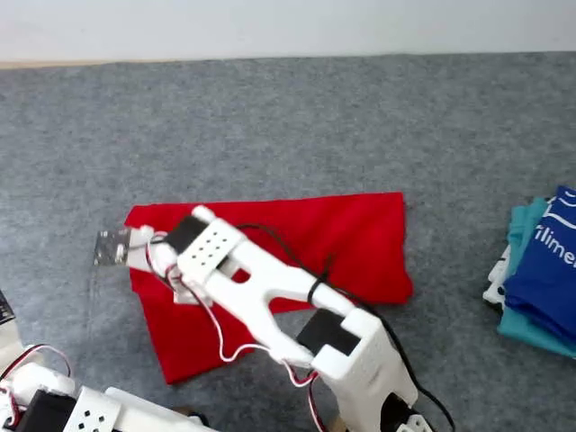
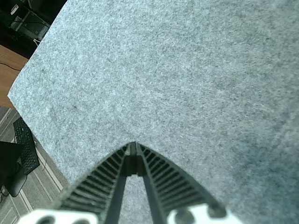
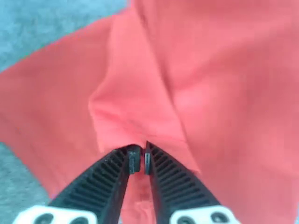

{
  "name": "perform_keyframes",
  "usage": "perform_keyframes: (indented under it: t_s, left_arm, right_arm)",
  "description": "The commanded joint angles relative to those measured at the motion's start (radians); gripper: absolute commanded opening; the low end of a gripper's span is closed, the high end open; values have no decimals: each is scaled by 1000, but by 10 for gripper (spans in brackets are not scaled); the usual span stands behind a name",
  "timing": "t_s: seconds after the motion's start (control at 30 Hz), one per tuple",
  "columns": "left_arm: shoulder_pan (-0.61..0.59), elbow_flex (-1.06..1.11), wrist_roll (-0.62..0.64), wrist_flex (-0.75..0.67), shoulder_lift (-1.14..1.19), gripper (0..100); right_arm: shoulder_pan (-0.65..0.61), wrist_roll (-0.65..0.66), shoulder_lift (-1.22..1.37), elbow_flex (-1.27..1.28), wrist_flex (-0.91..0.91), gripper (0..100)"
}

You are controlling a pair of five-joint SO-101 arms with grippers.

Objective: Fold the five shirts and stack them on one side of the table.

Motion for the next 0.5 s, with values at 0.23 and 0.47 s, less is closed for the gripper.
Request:
perform_keyframes:
  t_s: [0.23, 0.47]
  left_arm:
    - [5, -4, -8, -14, -9, 5]
    - [3, -4, -8, -12, -9, 5]
  right_arm:
    - [54, 0, -2, -66, -59, 20]
    - [107, 34, -2, -66, -171, 25]
